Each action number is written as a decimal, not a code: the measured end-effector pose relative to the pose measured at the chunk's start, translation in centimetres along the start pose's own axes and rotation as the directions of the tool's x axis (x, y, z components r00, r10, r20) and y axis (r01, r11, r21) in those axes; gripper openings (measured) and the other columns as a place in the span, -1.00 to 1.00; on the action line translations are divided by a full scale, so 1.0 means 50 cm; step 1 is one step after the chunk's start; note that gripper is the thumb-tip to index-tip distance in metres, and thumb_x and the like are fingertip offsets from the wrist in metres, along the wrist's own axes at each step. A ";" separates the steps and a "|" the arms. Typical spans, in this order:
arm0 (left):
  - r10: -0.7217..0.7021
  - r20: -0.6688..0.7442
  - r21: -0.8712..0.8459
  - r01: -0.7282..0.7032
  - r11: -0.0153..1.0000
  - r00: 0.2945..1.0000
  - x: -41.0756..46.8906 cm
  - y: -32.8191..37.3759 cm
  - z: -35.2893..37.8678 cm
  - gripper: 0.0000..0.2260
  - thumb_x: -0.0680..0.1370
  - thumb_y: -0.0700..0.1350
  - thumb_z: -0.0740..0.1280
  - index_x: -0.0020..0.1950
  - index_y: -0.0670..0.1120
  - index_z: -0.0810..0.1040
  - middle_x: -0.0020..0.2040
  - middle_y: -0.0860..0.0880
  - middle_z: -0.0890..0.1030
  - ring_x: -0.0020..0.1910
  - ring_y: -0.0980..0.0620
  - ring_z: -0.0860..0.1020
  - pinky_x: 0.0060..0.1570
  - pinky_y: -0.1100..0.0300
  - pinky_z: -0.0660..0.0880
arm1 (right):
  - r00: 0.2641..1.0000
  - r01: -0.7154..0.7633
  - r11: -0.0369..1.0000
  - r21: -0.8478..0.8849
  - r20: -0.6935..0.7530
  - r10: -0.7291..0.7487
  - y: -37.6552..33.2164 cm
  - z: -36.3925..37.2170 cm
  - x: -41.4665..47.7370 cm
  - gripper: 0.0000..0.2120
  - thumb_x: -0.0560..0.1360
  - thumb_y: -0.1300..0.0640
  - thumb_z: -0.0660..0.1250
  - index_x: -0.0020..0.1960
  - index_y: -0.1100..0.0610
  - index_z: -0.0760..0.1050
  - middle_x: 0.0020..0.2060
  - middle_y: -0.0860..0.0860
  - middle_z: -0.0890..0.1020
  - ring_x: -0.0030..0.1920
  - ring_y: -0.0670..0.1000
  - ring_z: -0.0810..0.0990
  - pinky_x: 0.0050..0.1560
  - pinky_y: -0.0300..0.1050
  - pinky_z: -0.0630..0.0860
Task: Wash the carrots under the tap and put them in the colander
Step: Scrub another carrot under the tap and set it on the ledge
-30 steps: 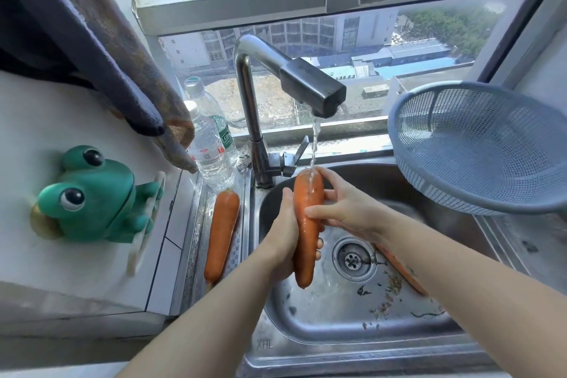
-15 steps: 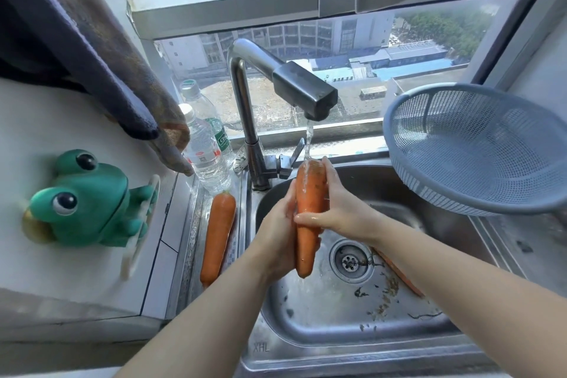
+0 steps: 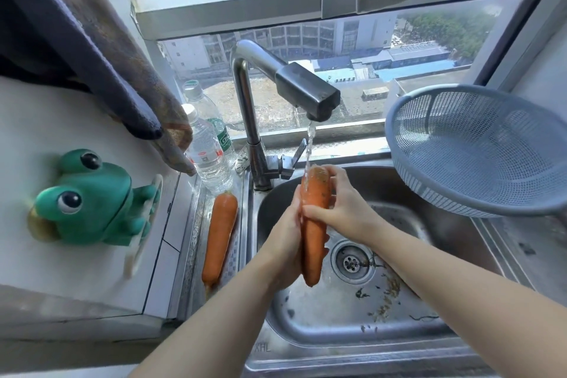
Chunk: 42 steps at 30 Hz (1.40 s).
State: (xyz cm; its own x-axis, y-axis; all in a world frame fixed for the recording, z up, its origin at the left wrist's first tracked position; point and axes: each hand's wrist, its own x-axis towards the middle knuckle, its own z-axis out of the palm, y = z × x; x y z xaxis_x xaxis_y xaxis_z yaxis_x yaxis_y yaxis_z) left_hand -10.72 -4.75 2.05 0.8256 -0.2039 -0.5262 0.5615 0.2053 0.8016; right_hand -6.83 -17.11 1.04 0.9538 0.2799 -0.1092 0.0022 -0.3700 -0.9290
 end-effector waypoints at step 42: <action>-0.357 -0.145 -0.053 0.353 0.934 0.923 -0.004 -0.036 -0.036 -0.47 0.65 0.20 -0.01 -0.11 -0.21 0.47 -0.40 -0.08 0.46 -0.59 0.12 0.38 -0.62 0.35 0.34 | 0.907 -0.329 0.859 0.393 -0.124 0.404 0.038 0.110 0.011 -0.78 0.65 0.04 0.09 0.15 0.06 0.47 0.09 0.06 0.55 0.02 -0.02 0.54 0.10 -0.05 0.52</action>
State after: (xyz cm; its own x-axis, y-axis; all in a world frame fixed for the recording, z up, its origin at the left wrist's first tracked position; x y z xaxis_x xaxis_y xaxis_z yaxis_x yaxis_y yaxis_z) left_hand -11.83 -3.35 0.19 0.5695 -0.1221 -0.8128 0.8188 0.1707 0.5481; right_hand -7.94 -12.79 -2.72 0.9027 -0.0051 -0.4303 -0.4298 -0.0615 -0.9008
